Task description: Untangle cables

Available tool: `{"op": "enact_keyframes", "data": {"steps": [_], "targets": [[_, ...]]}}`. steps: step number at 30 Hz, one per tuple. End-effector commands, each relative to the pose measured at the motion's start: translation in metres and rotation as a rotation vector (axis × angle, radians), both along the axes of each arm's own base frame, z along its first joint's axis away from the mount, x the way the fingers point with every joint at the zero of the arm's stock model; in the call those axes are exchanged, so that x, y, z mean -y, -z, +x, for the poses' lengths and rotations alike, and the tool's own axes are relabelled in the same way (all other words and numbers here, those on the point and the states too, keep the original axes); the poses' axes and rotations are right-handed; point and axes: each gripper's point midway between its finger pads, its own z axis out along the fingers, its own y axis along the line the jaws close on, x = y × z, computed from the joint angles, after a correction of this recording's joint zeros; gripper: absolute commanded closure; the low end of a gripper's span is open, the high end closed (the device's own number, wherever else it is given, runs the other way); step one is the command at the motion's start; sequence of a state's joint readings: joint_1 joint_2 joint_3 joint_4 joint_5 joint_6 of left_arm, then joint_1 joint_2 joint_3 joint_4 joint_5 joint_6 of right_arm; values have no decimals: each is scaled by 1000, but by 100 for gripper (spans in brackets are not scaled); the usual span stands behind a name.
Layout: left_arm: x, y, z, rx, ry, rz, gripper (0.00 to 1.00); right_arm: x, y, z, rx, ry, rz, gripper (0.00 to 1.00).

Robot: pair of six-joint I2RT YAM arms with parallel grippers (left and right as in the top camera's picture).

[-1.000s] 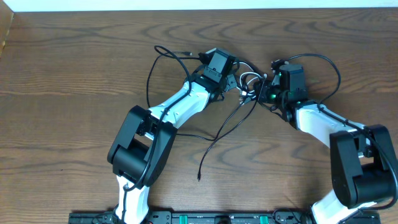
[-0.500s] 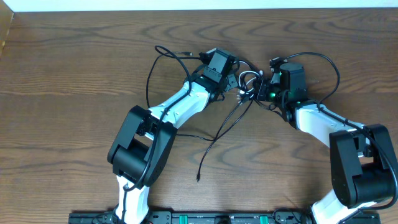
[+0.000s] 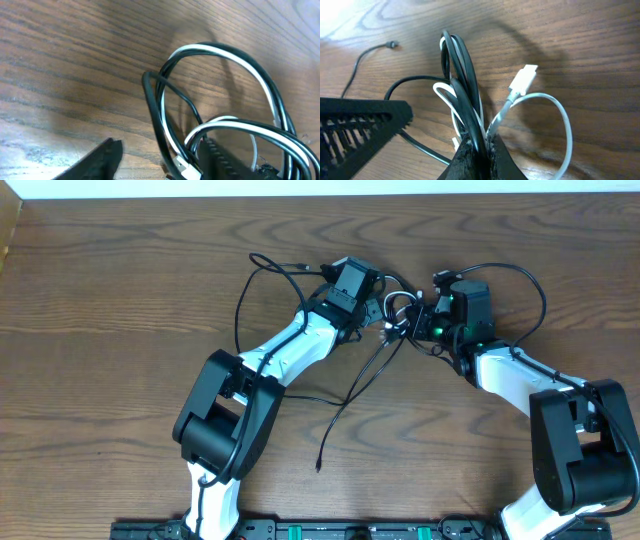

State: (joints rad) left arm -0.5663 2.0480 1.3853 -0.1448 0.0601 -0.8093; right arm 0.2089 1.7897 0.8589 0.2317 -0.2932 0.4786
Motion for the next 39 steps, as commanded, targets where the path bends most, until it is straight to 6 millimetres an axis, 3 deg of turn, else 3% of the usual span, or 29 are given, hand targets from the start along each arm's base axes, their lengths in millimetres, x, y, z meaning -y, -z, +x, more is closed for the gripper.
{"op": "enact_keyframes", "data": {"steps": [1, 7, 14, 17, 22, 27, 32, 37, 39], "targets": [[-1, 2, 7, 18, -11, 16, 43, -7, -6, 2, 9, -10, 40, 99], [0, 7, 11, 23, -19, 9, 44, -15, -9, 2, 23, -30, 45, 99], [2, 5, 14, 41, -15, 1, 68, -23, -12, 1, 36, -46, 48, 99], [3, 5, 13, 37, -11, -4, 92, -23, -12, 1, 35, -46, 48, 99], [14, -2, 7, 3, 57, -84, 92, -16, -7, 1, 25, -20, 19, 99], [14, -34, 7, -16, 119, -219, 93, -5, 3, -1, -12, 27, -31, 99], [-19, -68, 9, -33, 92, -277, 93, 4, 10, -3, -29, 55, -73, 99], [-75, -104, 19, -16, 5, -317, 92, 5, 10, -3, -26, 50, -83, 99], [-101, -131, 24, 8, 0, -404, 93, 7, 10, -2, -25, 53, -86, 99]]}}
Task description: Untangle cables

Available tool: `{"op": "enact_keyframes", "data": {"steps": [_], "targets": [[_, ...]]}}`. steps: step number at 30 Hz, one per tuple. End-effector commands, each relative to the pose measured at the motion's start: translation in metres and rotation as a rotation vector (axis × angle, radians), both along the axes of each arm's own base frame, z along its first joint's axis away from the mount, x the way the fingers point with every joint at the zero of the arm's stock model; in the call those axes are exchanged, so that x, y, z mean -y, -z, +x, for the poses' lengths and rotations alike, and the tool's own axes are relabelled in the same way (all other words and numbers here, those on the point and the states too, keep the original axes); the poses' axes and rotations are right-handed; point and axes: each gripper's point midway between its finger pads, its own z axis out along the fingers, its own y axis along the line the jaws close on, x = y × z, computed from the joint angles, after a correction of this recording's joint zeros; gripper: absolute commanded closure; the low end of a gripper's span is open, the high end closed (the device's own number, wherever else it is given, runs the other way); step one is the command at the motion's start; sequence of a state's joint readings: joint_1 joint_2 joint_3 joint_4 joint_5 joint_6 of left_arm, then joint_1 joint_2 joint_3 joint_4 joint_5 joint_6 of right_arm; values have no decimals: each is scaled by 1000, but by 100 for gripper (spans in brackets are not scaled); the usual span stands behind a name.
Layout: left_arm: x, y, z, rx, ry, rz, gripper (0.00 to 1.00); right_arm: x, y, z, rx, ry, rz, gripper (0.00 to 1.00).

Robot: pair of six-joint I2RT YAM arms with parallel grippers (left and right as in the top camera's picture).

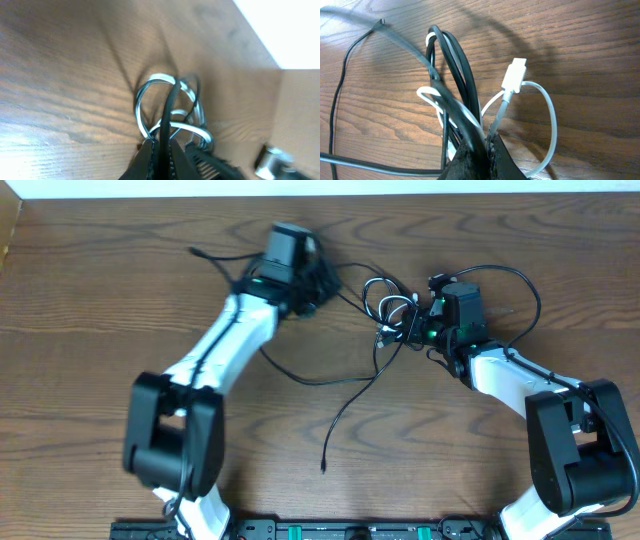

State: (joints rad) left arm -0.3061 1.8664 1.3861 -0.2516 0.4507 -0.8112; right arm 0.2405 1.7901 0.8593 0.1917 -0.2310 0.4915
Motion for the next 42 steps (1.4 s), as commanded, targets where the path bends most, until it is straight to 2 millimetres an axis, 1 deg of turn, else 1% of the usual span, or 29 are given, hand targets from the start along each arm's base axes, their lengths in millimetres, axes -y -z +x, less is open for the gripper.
{"op": "enact_keyframes", "data": {"steps": [1, 5, 8, 10, 14, 15, 16, 17, 20, 24, 28, 32, 33, 34, 35, 36, 37, 38, 40, 41, 42], "targets": [[-43, -55, 11, 71, -17, -133, 93, 10, 1, 4, 10, 29, -47, 99], [-85, -79, 13, 89, -33, -235, 92, 12, 2, 4, 7, 31, -49, 99], [-119, -88, 14, 89, -54, -303, 93, 14, 3, 4, 0, 35, -51, 99], [-144, -89, 13, 74, -86, -336, 93, 16, 4, 3, -5, 40, -52, 99], [-198, -81, 4, 7, -204, -371, 93, 22, 6, 3, -15, 52, -54, 99], [-213, -77, 1, -17, -244, -377, 93, 23, 6, 3, -16, 54, -55, 99], [-235, -70, -7, -55, -300, -383, 93, 23, 7, 3, -18, 54, -55, 99], [-247, -67, -12, -70, -325, -380, 93, 23, 6, 3, -18, 54, -55, 99], [-274, -59, -25, -79, -361, -358, 92, 23, 7, 3, -18, 54, -55, 99], [-302, -46, -42, -134, -438, -326, 92, 23, 6, 3, -18, 54, -55, 99], [-325, -25, -63, -218, -519, -233, 93, 23, 6, 4, -15, 53, -54, 99], [-335, -7, -80, -316, -581, -150, 93, 22, 6, 3, -15, 52, -53, 99], [-333, -5, -82, -318, -560, -131, 93, 22, 6, 3, -15, 53, -53, 99], [-331, -5, -83, -311, -532, -116, 93, 21, 5, 4, -12, 50, -49, 94], [-329, -5, -84, -305, -508, -103, 92, 21, 4, 4, -10, 51, -44, 87], [-324, -4, -85, -293, -466, -81, 93, 20, 3, 5, -6, 50, -42, 84], [-322, -3, -85, -282, -435, -64, 93, 20, 3, 5, -4, 50, -42, 85], [-318, -2, -86, -268, -394, -42, 92, 20, 3, 6, -3, 50, -41, 89], [-312, -1, -88, -255, -332, -11, 93, 20, 3, 5, -4, 50, -42, 90], [-310, 4, -93, -282, -320, 26, 93, 20, 4, 5, -6, 50, -43, 89], [-310, 7, -96, -300, -320, 47, 93, 20, 3, 5, -6, 50, -42, 83]]}}
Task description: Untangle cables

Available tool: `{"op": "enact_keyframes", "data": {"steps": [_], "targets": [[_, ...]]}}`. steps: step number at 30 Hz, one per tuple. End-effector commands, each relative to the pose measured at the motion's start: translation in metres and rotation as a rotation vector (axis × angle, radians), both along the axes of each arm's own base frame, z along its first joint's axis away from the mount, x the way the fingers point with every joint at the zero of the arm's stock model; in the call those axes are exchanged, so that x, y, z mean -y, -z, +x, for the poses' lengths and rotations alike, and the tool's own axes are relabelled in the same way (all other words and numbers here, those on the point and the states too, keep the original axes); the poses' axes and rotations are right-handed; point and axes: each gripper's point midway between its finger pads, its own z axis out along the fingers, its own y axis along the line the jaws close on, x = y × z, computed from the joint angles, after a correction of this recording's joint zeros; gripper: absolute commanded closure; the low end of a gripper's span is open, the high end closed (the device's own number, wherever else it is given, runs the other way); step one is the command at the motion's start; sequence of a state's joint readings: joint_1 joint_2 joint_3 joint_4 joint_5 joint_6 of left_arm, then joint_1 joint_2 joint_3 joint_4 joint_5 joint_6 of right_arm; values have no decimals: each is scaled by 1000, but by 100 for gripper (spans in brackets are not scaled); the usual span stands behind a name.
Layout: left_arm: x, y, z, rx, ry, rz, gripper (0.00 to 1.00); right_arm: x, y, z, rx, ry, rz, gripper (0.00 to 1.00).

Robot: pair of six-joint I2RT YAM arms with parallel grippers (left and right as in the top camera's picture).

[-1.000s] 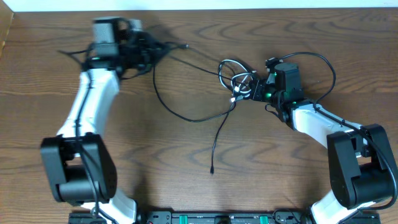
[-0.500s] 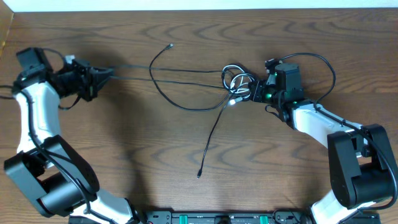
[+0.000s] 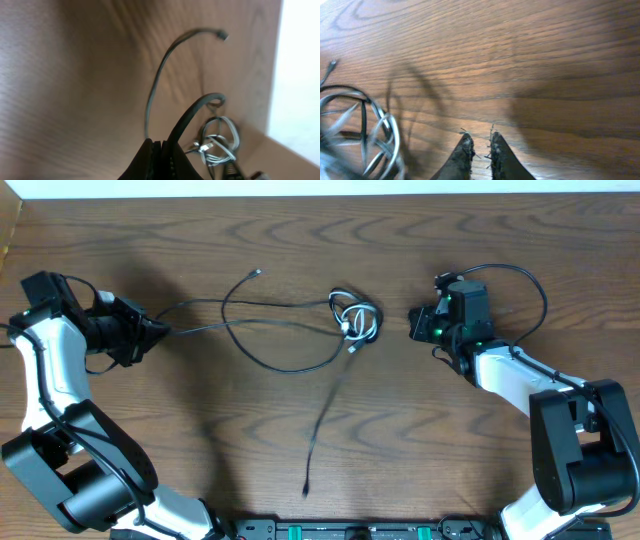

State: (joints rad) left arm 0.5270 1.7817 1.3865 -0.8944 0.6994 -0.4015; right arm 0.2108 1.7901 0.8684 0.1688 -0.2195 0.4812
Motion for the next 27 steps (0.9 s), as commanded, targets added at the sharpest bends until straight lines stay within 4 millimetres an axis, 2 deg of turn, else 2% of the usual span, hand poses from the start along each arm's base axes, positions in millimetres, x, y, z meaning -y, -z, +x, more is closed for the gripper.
{"op": "enact_keyframes", "data": {"steps": [1, 2, 4, 6, 12, 14, 16, 18, 19, 22, 27], "targets": [[0, -2, -7, -2, 100, 142, 92, 6, 2, 1, 3, 19, -25, 80], [1, -1, -8, -12, 105, 149, 93, 5, 2, 1, 3, 19, -25, 76], [13, 1, -9, -26, 136, 149, 93, 5, 2, 1, 2, 22, -16, 61], [24, 2, -8, -26, 170, 150, 92, 4, 1, 2, 4, 18, -9, 53], [53, 12, -6, -61, 272, 229, 90, -18, -14, 3, 75, -117, 43, 27], [58, 15, -6, -76, 295, 270, 83, -23, -18, 2, 93, -153, 53, 23], [62, 18, -6, -89, 317, 304, 68, -24, -18, 2, 94, -154, 55, 21], [67, 19, -7, -98, 338, 328, 32, -24, -18, 2, 94, -154, 54, 19], [72, 19, -8, -100, 350, 327, 19, -24, -18, 2, 94, -154, 54, 18], [82, 20, -12, -117, 381, 320, 14, -24, -18, 2, 94, -154, 54, 15], [103, 22, -20, -137, 441, 314, 11, -24, -18, 2, 94, -154, 54, 9]]}}
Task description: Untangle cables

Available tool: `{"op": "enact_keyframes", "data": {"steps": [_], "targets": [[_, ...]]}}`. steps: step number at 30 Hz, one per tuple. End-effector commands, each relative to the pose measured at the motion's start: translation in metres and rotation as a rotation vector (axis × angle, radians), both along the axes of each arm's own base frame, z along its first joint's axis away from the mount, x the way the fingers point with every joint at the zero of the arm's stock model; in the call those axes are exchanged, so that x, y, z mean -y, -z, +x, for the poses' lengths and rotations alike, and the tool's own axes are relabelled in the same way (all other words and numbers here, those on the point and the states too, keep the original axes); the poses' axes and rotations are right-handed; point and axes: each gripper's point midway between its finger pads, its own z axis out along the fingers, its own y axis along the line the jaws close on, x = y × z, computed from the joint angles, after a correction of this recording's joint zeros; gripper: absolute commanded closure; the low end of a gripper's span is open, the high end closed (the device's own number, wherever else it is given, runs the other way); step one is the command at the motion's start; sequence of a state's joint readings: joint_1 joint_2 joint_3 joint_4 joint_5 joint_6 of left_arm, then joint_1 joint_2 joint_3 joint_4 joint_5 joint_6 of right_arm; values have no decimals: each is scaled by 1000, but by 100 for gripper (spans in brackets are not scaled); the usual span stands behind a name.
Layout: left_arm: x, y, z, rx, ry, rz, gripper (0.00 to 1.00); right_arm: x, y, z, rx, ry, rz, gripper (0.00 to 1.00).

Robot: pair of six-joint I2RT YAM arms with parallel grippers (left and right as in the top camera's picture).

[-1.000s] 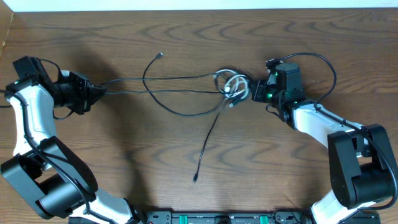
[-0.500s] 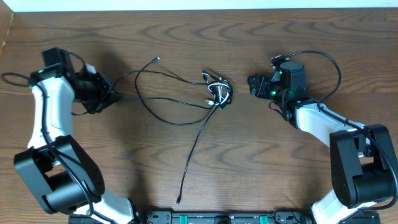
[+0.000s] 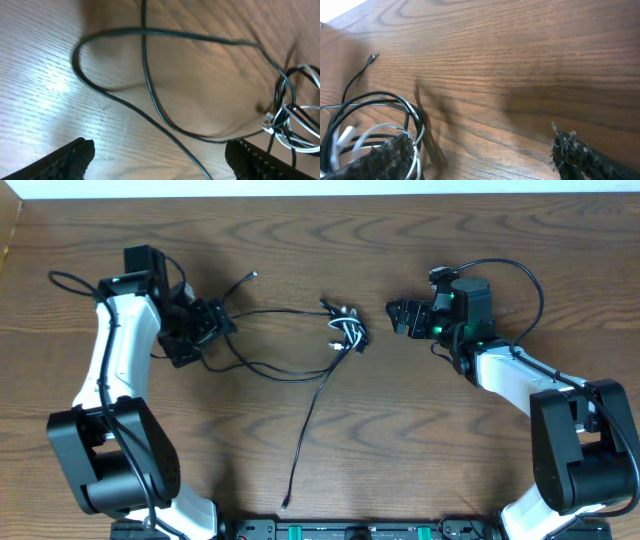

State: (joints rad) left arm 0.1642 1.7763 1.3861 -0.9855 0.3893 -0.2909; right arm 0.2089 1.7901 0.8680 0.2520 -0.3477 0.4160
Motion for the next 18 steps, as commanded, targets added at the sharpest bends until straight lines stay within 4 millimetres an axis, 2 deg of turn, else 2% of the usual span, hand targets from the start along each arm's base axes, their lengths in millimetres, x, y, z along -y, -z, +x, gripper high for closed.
{"op": "enact_keyframes", "data": {"steps": [1, 3, 7, 12, 14, 18], "targets": [[12, -3, -6, 1, 42, 18, 10, -2, 1, -1, 4, -18, -2, 8], [21, 0, -7, 1, 67, 18, 10, -2, 1, -2, 5, -20, -4, 5], [39, 3, -7, 17, 141, 25, 10, -15, -5, -7, 60, -143, -14, 1], [51, 4, -3, 40, 191, 63, 10, -30, -12, -17, 126, -294, -17, 1], [58, 4, -1, 55, 213, 73, 10, -44, -17, -30, 188, -443, -9, 1], [66, 4, 3, 76, 233, 74, 10, -57, -18, -49, 251, -607, -19, 1]]}}
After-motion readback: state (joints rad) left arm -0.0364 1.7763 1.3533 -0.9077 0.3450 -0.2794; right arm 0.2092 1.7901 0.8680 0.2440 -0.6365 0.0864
